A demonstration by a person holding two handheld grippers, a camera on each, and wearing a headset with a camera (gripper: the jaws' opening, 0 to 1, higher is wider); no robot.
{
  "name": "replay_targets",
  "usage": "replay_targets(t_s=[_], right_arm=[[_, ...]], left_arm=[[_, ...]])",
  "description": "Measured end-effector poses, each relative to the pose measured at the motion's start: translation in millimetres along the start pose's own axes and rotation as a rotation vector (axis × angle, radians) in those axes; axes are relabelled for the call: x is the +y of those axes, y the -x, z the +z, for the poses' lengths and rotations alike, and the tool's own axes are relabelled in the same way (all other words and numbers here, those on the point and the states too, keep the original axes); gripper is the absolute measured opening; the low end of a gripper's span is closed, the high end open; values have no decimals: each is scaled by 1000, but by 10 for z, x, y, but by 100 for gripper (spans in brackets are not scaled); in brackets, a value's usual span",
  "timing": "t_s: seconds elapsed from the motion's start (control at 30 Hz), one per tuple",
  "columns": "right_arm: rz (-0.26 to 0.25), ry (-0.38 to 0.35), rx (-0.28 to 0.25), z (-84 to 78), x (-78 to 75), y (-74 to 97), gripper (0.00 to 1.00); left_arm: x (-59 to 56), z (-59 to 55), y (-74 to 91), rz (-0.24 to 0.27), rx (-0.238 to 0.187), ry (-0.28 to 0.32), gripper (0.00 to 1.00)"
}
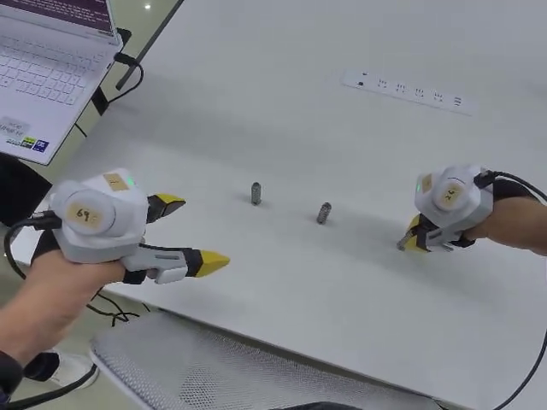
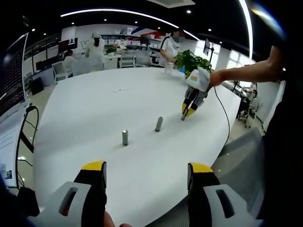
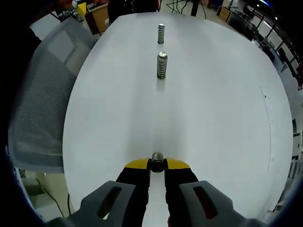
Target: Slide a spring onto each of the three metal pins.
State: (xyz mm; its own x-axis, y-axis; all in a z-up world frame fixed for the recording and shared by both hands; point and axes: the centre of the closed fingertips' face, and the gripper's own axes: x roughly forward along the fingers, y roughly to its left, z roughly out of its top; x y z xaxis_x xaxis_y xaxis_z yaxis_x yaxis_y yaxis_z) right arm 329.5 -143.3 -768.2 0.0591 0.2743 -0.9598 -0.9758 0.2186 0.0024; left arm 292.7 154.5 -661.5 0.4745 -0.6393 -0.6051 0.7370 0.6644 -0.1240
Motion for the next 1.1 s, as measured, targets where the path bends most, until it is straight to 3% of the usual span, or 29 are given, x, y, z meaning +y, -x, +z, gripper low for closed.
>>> replay_targets(t_s=[0.27, 0.6, 1.1], right_arm=[[-1, -11, -6, 7, 3, 29, 12], [-54, -18, -4, -64, -45, 141, 26], [-152, -156, -74, -185, -77, 264, 30]], left_arm=[[10, 12, 1, 0, -2, -2, 66], [-12, 56, -23, -8, -11, -10, 66], [-38, 106, -15, -27, -19, -39, 66]])
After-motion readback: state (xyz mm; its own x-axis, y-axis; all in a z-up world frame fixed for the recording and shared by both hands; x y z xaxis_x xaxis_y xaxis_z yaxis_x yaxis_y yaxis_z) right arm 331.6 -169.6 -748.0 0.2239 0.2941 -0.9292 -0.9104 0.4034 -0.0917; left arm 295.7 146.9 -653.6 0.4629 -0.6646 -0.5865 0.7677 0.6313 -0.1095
